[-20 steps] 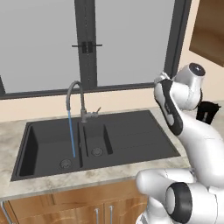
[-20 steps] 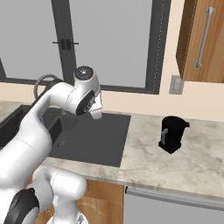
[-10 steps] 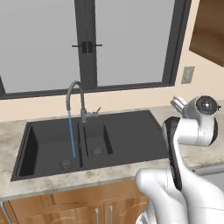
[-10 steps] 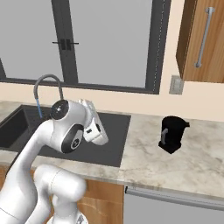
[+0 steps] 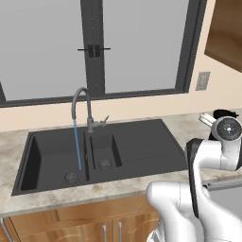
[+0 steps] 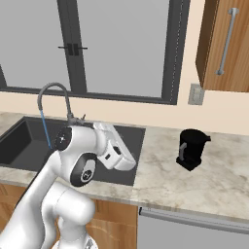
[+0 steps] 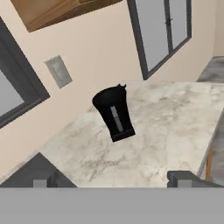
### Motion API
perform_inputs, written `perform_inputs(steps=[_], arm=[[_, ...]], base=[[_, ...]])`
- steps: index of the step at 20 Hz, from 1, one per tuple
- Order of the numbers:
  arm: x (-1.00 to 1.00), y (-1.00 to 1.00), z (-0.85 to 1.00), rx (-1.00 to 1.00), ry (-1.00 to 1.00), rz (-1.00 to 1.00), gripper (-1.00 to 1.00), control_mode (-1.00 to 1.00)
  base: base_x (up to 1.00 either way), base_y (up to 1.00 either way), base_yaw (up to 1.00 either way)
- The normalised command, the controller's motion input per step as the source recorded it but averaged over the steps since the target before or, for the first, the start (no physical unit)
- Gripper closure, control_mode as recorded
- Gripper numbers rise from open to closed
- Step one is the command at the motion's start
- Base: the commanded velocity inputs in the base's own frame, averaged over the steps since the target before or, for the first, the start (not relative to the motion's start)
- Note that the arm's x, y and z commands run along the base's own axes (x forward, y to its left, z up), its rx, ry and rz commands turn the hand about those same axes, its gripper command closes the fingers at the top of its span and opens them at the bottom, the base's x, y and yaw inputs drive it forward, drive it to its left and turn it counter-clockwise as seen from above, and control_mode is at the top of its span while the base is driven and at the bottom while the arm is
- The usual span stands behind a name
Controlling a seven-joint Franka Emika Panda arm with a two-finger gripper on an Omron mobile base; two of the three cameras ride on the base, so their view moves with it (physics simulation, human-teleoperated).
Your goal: Turn on the sink faucet and place the jug under the water for a few seconds to fill it up.
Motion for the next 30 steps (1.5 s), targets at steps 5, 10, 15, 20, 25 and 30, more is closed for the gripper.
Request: perform_inputs(steps=[5,10,15,20,25,30], arm=[[0.00,-0.26,0.00,-0.25,0.00,0.00,-1.00,-1.00],[0.08,-0.02,-0.45,-0.26,0.00,0.00,-1.00,-1.00],[0.24,-0.26,-0.51,-0.14,0.00,0.00,-1.00,-1.00],[0.29,-0.46,-0.49,-0.05,-0.02,0.00,-1.00,-1.00],[0.35,-0.34,-0.34,-0.03,-0.08,0.00,-1.00,-1.00],[0.40,-0.23,-0.21,-0.01,-0.10,0.00,-1.00,-1.00]], base=[[0.00,0.00,0.00],[0.00,0.00,0.00],[0.00,0.00,0.00],[0.00,0.00,0.00],[0.00,0.00,0.00],[0.00,0.00,0.00]])
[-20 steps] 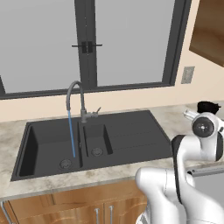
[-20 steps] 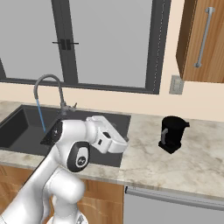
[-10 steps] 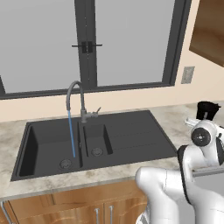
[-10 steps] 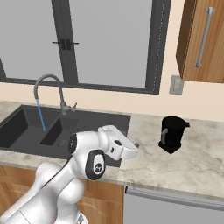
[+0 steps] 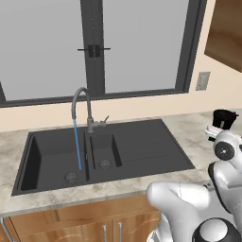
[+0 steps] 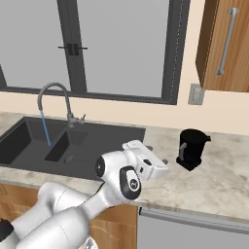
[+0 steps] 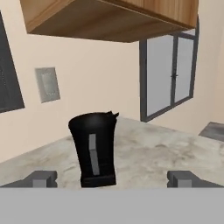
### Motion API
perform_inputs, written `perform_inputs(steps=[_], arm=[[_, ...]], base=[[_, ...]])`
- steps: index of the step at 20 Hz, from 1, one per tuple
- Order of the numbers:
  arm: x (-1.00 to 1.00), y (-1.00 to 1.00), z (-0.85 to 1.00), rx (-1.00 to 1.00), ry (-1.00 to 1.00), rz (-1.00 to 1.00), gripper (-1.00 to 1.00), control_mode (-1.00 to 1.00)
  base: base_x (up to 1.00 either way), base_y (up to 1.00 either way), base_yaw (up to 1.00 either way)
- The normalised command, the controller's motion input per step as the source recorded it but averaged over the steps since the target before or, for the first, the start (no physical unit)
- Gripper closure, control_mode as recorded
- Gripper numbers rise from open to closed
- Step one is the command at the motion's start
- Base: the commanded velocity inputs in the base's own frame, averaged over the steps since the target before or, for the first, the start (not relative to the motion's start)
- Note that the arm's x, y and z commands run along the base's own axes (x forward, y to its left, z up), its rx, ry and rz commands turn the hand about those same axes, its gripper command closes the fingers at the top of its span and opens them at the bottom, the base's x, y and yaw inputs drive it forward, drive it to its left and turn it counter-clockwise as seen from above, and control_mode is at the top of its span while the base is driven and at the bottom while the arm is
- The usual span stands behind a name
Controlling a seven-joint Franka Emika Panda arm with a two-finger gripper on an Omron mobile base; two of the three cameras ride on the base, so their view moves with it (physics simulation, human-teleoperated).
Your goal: Turn on the sink faucet and place the jug under the water for a few seconds to fill it up.
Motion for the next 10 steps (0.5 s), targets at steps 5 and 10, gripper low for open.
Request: perform_inputs(steps=[5,10], arm=[[0.41,-0.20,-0.14,0.00,-0.01,0.00,-1.00,-1.00],[0.49,-0.02,-0.12,-0.03,0.00,-0.03,-1.00,-1.00]], base=[[0.00,0.00,0.00],[0.00,0.00,0.00]])
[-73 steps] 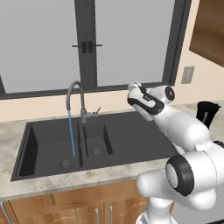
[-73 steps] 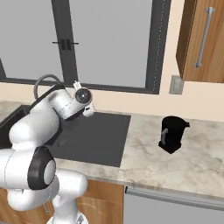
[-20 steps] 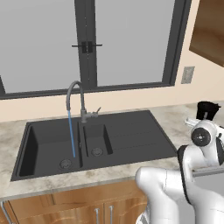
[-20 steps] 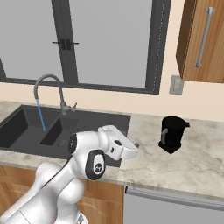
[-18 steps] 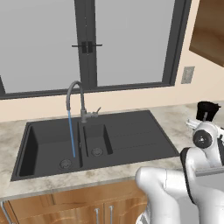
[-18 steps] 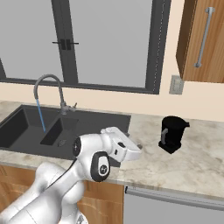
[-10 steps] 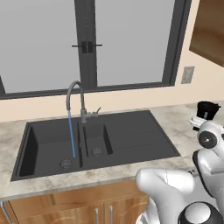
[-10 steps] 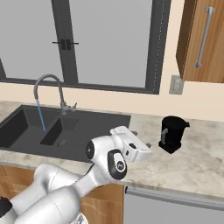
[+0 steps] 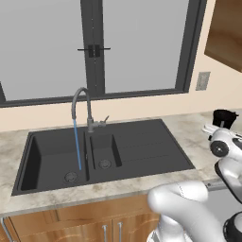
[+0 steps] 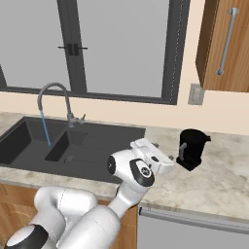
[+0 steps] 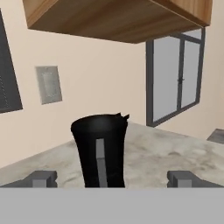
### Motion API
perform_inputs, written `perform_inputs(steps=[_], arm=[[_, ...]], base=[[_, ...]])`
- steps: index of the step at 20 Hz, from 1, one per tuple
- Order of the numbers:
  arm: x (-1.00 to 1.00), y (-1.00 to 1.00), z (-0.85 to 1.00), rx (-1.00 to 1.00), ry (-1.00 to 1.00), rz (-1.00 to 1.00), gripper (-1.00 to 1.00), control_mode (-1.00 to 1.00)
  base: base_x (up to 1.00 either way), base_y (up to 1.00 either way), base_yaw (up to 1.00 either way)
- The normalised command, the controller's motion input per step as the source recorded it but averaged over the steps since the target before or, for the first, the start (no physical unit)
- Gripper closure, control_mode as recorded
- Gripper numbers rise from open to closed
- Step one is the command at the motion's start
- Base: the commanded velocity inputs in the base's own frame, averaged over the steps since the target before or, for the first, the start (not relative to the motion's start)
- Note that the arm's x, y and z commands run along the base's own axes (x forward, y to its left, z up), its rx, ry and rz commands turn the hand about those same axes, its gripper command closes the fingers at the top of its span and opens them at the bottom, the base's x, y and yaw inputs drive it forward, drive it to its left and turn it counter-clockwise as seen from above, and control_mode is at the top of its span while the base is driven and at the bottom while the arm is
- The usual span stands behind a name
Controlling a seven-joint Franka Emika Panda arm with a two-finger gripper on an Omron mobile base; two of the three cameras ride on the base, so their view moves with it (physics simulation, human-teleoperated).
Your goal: Turn on the sink faucet and place the jug under the water for a few seconds to fill it up.
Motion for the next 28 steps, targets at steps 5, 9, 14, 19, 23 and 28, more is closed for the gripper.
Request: perform_inputs(steps=[5,9,14,19,23,28], arm=[[0.26,-0.03,-0.01,-0.04,0.00,-0.09,-1.00,-1.00],[0.00,-0.28,0.00,0.00,0.00,-0.08,-1.00,-1.00],[0.00,-0.27,-0.07,0.01,0.00,-0.05,-1.00,-1.00],[0.06,-0.12,-0.13,0.01,0.09,-0.01,-1.00,-1.00],[0.00,-0.34,-0.11,0.06,0.02,0.00,-1.00,-1.00],[0.06,-0.17,-0.04,0.01,0.02,0.00,-1.00,-1.00]], base=[[0.00,0.00,0.00],[0.00,0.00,0.00],[0.00,0.00,0.00],[0.00,0.00,0.00],[0.00,0.00,0.00],[0.00,0.00,0.00]])
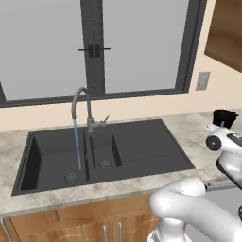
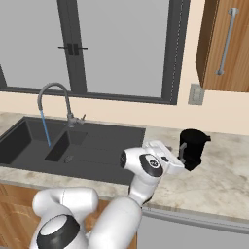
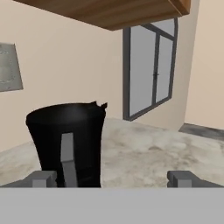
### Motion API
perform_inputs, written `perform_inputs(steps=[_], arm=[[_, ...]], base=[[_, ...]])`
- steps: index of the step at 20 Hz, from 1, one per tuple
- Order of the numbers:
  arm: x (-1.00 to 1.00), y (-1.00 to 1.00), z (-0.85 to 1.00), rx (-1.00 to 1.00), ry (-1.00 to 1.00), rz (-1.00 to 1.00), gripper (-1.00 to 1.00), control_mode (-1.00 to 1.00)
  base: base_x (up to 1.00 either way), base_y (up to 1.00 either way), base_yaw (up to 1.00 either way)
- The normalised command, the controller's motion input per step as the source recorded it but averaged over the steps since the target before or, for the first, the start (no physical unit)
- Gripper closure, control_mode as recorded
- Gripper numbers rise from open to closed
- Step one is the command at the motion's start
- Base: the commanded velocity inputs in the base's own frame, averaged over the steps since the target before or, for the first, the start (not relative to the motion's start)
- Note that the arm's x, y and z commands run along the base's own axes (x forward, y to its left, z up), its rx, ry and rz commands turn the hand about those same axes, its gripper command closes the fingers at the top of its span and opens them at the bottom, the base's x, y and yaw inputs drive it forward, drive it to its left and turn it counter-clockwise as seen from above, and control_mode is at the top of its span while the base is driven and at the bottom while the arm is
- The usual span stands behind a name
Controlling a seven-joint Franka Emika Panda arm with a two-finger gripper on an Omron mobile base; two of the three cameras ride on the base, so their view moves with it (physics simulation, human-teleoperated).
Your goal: Turn on the sink faucet and place the jug under the water for a few seconds to fill it up.
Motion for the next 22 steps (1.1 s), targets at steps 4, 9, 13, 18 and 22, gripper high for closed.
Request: perform_inputs(steps=[4,9,13,18,22], arm=[[0.08,-0.02,0.00,0.00,0.01,0.00,-1.00,-1.00],[0.01,0.02,0.00,0.00,0.00,0.00,-1.00,-1.00],[0.03,0.08,0.00,0.00,0.00,0.00,-1.00,-1.00],[0.07,0.16,-0.01,0.00,0.00,0.02,-1.00,-1.00],[0.34,0.26,-0.08,0.00,0.03,0.06,-1.00,-1.00]], base=[[0.00,0.00,0.00],[0.00,0.00,0.00],[0.00,0.00,0.00],[0.00,0.00,0.00],[0.00,0.00,0.00]])
